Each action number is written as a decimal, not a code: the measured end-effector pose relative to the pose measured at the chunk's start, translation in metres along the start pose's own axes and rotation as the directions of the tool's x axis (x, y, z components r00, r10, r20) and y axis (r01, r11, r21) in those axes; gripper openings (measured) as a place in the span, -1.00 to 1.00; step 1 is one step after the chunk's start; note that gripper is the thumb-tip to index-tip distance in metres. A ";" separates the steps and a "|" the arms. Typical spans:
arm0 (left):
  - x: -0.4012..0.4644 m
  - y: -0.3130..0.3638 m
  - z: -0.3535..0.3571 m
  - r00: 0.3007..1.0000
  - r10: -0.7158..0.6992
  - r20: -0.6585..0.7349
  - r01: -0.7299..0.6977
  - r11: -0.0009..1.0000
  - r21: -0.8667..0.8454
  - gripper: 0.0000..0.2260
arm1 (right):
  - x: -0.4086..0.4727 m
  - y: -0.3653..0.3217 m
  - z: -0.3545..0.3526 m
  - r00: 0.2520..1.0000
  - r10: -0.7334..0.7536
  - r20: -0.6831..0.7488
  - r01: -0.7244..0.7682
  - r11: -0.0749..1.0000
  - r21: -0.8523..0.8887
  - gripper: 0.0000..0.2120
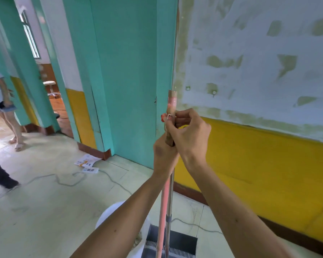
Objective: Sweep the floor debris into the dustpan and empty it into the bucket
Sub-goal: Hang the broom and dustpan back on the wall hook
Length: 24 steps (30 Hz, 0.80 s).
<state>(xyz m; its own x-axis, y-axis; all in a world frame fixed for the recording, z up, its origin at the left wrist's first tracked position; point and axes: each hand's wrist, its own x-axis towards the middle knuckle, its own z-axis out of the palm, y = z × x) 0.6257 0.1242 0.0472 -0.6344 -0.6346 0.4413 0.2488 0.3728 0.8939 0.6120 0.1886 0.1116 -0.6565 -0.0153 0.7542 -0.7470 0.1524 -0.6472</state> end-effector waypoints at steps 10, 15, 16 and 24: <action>0.072 -0.037 0.102 0.989 -0.005 0.150 0.013 0.999 -0.049 -0.62 | 0.144 0.087 -0.015 0.672 0.196 0.714 -0.253 0.967 -0.026 -0.87; 0.110 -0.054 0.140 0.979 -0.030 0.201 0.040 0.998 -0.044 -0.62 | 0.179 0.128 -0.004 0.716 0.239 0.656 -0.345 0.938 0.034 -0.93; 0.117 -0.059 0.148 0.977 -0.045 0.211 0.056 0.997 -0.045 -0.64 | 0.186 0.137 -0.002 0.724 0.248 0.644 -0.354 0.934 0.038 -0.90; 0.182 -0.103 0.197 0.957 -0.024 0.288 0.058 0.992 -0.110 -0.73 | 0.237 0.201 0.021 0.771 0.220 0.597 -0.172 0.975 -0.138 -0.86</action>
<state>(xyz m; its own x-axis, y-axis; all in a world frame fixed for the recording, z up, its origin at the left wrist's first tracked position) 0.3398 0.1037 0.0201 -0.8240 -0.4220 0.3781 0.2905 0.2582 0.9214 0.3041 0.1948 0.1584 -0.7335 -0.5683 0.3728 -0.6014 0.2872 -0.7455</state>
